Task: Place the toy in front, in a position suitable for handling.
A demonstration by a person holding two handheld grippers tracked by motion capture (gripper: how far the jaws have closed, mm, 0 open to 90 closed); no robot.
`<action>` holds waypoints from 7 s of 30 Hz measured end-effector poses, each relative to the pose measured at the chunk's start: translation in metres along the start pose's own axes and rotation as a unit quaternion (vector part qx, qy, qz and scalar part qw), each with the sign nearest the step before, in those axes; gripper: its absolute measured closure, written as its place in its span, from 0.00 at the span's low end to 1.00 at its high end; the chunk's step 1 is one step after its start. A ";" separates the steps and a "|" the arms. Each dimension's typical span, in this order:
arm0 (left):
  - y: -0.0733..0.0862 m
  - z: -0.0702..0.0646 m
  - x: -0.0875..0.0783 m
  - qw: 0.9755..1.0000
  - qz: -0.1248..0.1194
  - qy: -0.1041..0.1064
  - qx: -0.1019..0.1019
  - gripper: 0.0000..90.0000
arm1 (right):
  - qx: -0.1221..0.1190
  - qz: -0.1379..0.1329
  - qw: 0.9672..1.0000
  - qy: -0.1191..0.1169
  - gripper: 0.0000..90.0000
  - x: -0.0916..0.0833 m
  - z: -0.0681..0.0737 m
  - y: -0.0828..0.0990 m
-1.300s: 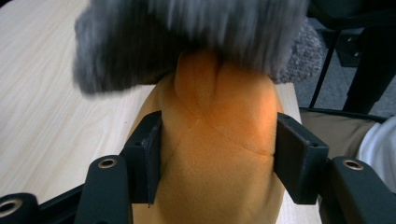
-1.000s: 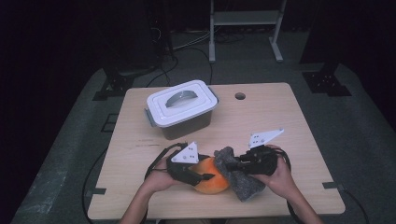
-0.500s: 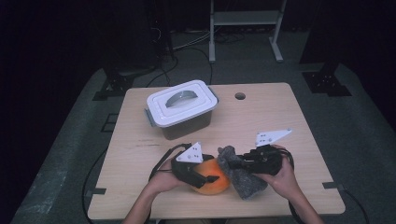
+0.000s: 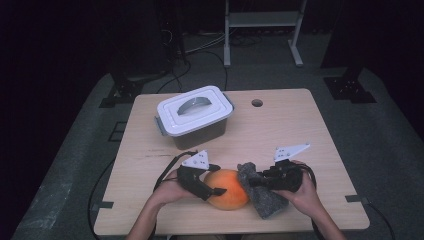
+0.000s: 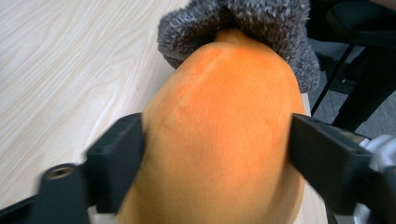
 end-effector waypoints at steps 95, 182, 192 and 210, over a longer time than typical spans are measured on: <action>-0.022 -0.002 -0.021 0.998 -0.024 -0.053 0.034 0.42 | -0.027 0.021 0.999 0.020 0.82 -0.007 0.005 -0.009; -0.018 -0.008 0.007 1.000 -0.018 -0.021 0.000 0.16 | -0.028 0.021 0.999 0.029 0.82 -0.009 0.002 0.000; -0.017 -0.011 -0.002 0.999 -0.033 -0.001 0.012 0.40 | -0.015 0.018 0.999 0.040 0.82 -0.012 -0.006 0.002; -0.010 -0.010 0.025 1.000 -0.013 0.011 -0.011 0.08 | -0.047 0.009 0.999 0.026 0.83 -0.016 0.013 -0.013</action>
Point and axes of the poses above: each handheld gripper's, and its own axes: x roughly forward along the jaws, y roughly out of its underside, z roughly to its left, the point moved 10 cm from there along x, roughly forward along the jaws
